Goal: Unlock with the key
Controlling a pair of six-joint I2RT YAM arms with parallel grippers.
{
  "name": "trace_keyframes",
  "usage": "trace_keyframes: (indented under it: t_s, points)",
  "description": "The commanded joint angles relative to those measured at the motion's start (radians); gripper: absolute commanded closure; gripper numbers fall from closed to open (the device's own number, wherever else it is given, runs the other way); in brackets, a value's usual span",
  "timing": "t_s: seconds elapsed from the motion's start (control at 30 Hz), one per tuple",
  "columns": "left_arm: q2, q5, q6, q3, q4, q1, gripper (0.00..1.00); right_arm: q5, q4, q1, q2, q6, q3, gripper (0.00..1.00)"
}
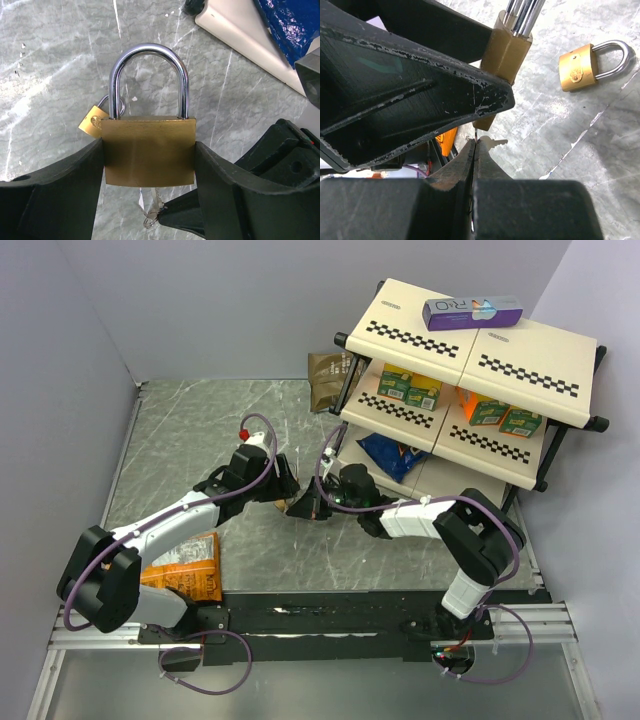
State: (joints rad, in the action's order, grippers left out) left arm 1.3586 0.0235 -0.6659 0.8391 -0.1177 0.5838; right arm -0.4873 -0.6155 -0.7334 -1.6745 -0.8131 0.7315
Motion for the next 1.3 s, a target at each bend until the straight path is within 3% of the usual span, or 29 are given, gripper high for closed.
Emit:
trace_keyframes:
  t_s: [0.0,0.8,1.27]
  points:
    - [-0.021,-0.016,0.003,0.038,0.102,0.005,0.99,0.009,-0.033,0.006,-0.008,0.006,0.046,1.0]
    - [-0.016,-0.016,-0.003,0.035,0.105,0.007,0.99,0.041,-0.039,0.035,-0.019,0.008,0.055,1.0]
    - [-0.016,-0.03,-0.037,0.014,0.11,0.022,0.99,0.122,-0.135,0.035,0.013,-0.014,0.036,1.0]
